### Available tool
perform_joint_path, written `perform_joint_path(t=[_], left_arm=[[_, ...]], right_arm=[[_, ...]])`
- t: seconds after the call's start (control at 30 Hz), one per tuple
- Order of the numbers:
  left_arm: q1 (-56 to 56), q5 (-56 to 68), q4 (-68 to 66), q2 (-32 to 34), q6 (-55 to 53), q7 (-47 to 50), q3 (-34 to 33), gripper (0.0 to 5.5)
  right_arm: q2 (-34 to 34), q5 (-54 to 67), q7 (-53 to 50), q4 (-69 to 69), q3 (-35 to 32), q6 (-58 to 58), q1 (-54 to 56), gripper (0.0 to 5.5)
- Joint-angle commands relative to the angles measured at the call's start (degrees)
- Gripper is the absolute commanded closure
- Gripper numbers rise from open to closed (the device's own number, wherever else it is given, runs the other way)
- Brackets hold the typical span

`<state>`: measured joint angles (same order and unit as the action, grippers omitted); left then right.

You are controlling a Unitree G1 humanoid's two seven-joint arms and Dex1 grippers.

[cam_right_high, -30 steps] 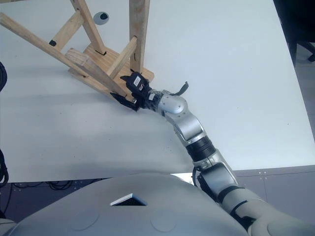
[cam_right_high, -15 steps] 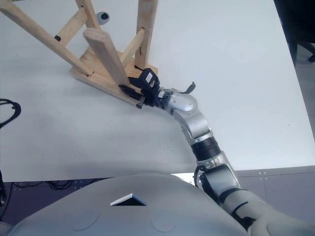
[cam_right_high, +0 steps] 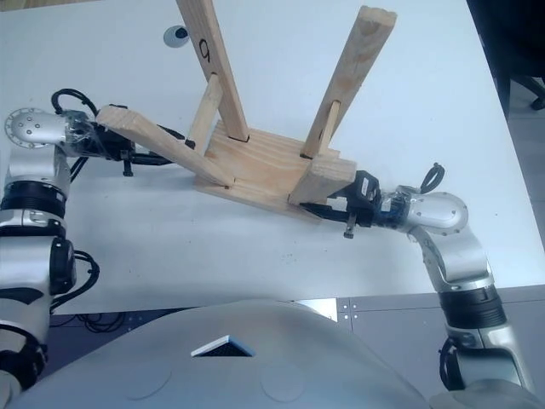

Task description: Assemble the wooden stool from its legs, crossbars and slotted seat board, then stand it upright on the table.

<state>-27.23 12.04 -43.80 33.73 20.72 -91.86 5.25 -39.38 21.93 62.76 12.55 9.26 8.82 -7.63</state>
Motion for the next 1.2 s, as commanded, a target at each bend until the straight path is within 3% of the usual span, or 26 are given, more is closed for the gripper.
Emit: perform_joint_path(t=[0.03, 0.33, 0.47, 0.7, 1.2], left_arm=[[7.77, 2.04, 10.80, 5.96, -1.65, -0.62, 6.83, 3.58], [10.11, 7.19, 23.02, 2.50, -11.43, 2.55, 5.07, 3.58], [11.63, 8.25, 26.35, 1.54, -14.36, 3.47, 4.60, 4.14], [9.81, 3.46, 19.63, 1.26, -10.06, 5.23, 4.80, 4.98], [7.25, 4.50, 16.87, 1.90, -10.80, 2.68, 2.91, 2.73]], right_arm=[[-3.78, -3.80, 3.06, -4.98, 3.00, 3.32, 0.93, 4.41], [-3.53, -3.53, 2.85, -5.74, 3.80, 3.01, 1.83, 4.41], [-3.56, -3.38, 3.05, -5.79, 3.80, 3.38, 2.48, 4.41], [-3.61, -3.90, 3.08, -6.46, 3.96, 3.04, 2.25, 4.41], [-3.30, -4.63, 1.54, -7.36, 4.18, 2.45, 2.05, 4.41]])
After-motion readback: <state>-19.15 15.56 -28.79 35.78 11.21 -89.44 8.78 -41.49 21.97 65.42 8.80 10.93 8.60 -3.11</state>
